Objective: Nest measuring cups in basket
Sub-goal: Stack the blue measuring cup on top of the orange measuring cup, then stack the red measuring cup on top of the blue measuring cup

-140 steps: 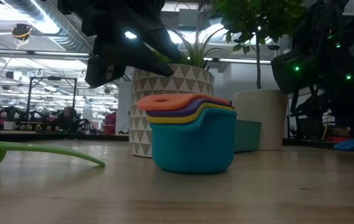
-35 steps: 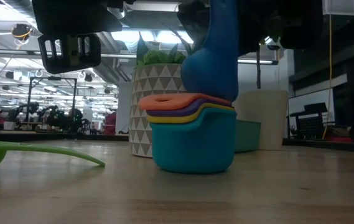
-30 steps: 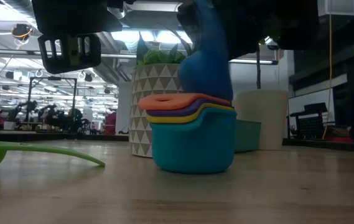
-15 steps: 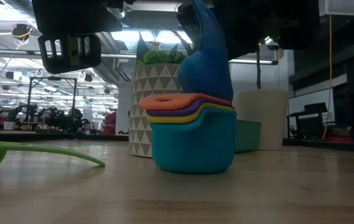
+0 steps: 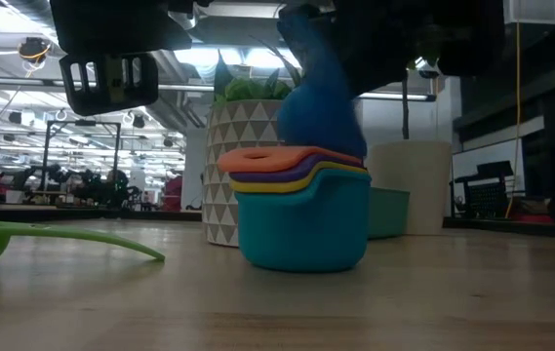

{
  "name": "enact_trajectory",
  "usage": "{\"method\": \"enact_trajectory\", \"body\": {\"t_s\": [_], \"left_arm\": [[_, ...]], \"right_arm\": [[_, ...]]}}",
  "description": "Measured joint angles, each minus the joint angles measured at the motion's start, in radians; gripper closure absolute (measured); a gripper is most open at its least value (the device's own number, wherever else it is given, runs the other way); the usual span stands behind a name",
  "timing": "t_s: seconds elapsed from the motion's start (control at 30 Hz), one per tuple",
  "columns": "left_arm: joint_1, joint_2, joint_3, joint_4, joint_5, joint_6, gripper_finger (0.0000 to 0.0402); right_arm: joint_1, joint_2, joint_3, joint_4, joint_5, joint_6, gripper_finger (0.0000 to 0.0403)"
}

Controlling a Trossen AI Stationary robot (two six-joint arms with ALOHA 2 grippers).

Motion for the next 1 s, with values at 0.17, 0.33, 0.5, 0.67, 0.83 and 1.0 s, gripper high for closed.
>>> {"method": "enact_trajectory", "body": {"t_s": [0.17, 0.33, 0.5, 0.67, 0.83, 1.0], "left_arm": [[0.0, 0.0, 0.0, 0.0, 0.0, 0.0, 0.0319], [0.0, 0.0, 0.0, 0.0, 0.0, 0.0, 0.0319], [0.0, 0.0, 0.0, 0.0, -0.004, 0.0, 0.0319], [0.0, 0.0, 0.0, 0.0, -0.039, 0.0, 0.0319], [0.0, 0.0, 0.0, 0.0, -0.048, 0.0, 0.0319], [0.0, 0.0, 0.0, 0.0, -0.05, 0.001, 0.0319]], "right_arm": [[0.0, 0.0, 0.0, 0.0, 0.001, 0.004, 0.0291], [0.0, 0.0, 0.0, 0.0, 0.001, 0.004, 0.0241], [0.0, 0.0, 0.0, 0.0, 0.001, 0.004, 0.0227], [0.0, -0.001, 0.0, -0.015, 0.001, 0.004, 0.0226], [0.011, -0.038, 0.0, -0.057, 0.002, 0.005, 0.0226], [0.022, -0.118, 0.0, -0.112, 0.007, 0.005, 0.0226]]}}
